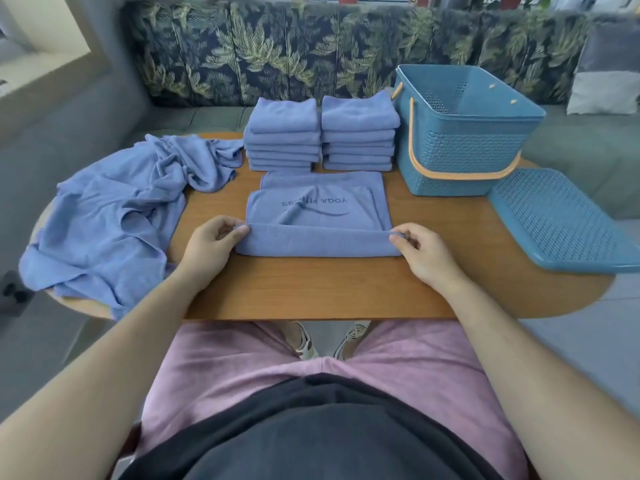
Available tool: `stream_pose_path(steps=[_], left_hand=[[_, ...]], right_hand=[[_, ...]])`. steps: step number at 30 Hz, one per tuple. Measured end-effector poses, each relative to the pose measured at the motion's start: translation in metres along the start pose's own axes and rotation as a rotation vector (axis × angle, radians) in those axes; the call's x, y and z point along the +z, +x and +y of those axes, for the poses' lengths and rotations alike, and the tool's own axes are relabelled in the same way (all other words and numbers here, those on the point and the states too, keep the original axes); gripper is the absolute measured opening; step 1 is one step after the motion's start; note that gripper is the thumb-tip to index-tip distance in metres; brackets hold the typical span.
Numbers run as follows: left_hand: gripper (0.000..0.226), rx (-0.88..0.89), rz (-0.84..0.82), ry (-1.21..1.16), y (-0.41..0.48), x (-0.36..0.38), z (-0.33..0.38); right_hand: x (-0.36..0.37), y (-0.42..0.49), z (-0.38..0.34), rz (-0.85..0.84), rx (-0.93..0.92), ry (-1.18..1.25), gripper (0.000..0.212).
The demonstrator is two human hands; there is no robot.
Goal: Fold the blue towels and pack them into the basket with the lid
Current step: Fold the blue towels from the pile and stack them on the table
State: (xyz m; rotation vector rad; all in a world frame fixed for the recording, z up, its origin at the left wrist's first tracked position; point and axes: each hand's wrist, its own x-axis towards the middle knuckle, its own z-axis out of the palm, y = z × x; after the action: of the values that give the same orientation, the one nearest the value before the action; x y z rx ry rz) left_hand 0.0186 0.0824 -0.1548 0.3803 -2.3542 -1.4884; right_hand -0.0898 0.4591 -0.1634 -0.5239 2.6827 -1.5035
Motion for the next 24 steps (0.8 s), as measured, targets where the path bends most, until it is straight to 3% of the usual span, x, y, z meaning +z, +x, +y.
stream_pose_path(steps=[2,4,6,8,11,13,17,20,24], left_hand=[[0.025,-0.014,0.015,-0.025,-0.002,-0.001,0.001],[0.043,-0.030,0.008,-0.069,-0.004,-0.001,0.002],[0.054,-0.035,-0.068,-0.101,-0.006,0.001,0.004],[0.046,0.016,-0.116,0.039,-0.005,0.006,0.003],[0.031,0.316,-0.036,0.510,0.007,0.022,0.013],[0.040,0.419,-0.073,0.690,0.015,0.041,0.029],[0.066,0.243,-0.371,0.862,0.022,0.074,0.031],[0.074,0.179,-0.390,0.899,0.012,0.076,0.023],[0.080,0.228,-0.413,0.939,-0.022,0.066,0.022]], right_hand=[[-0.001,-0.003,-0.001,0.002,-0.007,0.024,0.018],[-0.002,-0.006,-0.004,-0.003,-0.016,0.084,0.044],[-0.001,-0.005,-0.004,-0.015,0.000,0.099,0.058],[0.005,-0.003,-0.002,0.028,-0.039,-0.028,0.056],[0.021,0.007,-0.020,0.158,-0.264,-0.400,0.035],[0.040,0.018,-0.043,0.054,-0.270,-0.611,0.037],[0.078,0.026,-0.055,-0.288,-0.089,-0.810,0.066],[0.081,0.019,-0.049,-0.339,0.008,-0.812,0.070],[0.075,-0.020,-0.053,-0.379,-0.012,-0.843,0.072]])
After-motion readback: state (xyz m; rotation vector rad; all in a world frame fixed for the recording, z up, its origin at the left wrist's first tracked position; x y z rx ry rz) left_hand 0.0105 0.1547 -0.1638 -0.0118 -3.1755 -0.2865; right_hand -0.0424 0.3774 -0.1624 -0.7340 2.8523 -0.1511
